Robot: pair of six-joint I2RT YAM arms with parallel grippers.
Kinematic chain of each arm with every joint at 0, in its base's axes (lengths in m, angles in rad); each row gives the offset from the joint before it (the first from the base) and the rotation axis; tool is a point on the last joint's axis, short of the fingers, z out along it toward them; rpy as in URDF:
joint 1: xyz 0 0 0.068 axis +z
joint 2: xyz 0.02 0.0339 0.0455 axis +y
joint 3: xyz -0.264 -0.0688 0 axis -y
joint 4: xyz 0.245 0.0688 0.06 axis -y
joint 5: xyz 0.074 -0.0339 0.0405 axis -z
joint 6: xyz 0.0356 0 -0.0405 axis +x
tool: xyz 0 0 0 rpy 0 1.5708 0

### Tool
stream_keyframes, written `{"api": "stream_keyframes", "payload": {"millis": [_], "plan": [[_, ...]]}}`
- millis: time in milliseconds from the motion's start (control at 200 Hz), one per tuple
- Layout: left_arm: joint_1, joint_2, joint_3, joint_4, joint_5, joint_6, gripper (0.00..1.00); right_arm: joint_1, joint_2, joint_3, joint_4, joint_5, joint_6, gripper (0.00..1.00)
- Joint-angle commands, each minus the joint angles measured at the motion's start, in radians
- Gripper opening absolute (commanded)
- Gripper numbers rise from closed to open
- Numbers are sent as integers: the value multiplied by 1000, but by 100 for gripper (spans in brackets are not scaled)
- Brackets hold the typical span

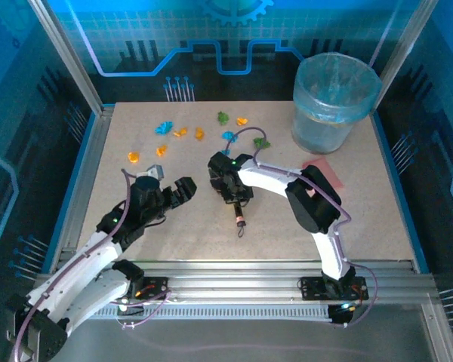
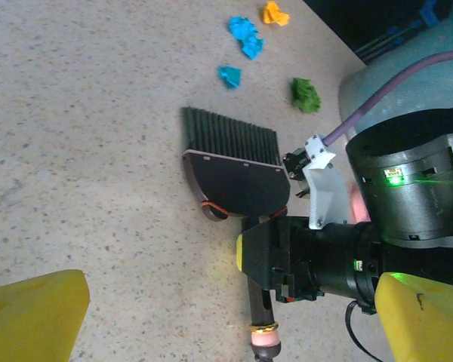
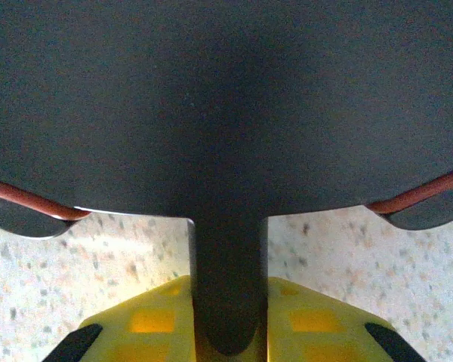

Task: Sweep away the paper scraps from the table

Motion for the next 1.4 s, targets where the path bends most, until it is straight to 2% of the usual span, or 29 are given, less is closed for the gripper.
{"api": "stream_keyframes", "payload": {"millis": [0, 145, 295, 410, 720, 835, 1105, 1200, 1395], "plan": [[-3, -37, -12, 72, 97, 57, 99, 0, -124, -37, 11, -74, 65, 12], [-71, -49, 5, 144, 187, 133, 99, -34, -263, -84, 52, -191, 127, 8], [-225, -31, 50, 153, 180, 247, 99, -94, -358, -82, 46, -290, 232, 0], [-292, -18, 75, 132, 175, 306, 99, -158, -375, -64, 13, -387, 337, 0], [-473, 84, 171, 25, 97, 469, 99, -190, -338, 124, -315, -322, 494, 0], [-537, 152, 238, -44, 19, 543, 99, -217, -321, 151, -417, -309, 519, 0], [-558, 329, 369, -77, -78, 723, 96, -260, -293, 172, -535, -349, 523, 0], [-558, 368, 376, -32, -75, 798, 96, -273, -299, 165, -539, -375, 516, 0], [-558, 466, 449, -36, -59, 866, 93, -289, -327, 145, -541, -380, 530, 0]]}}
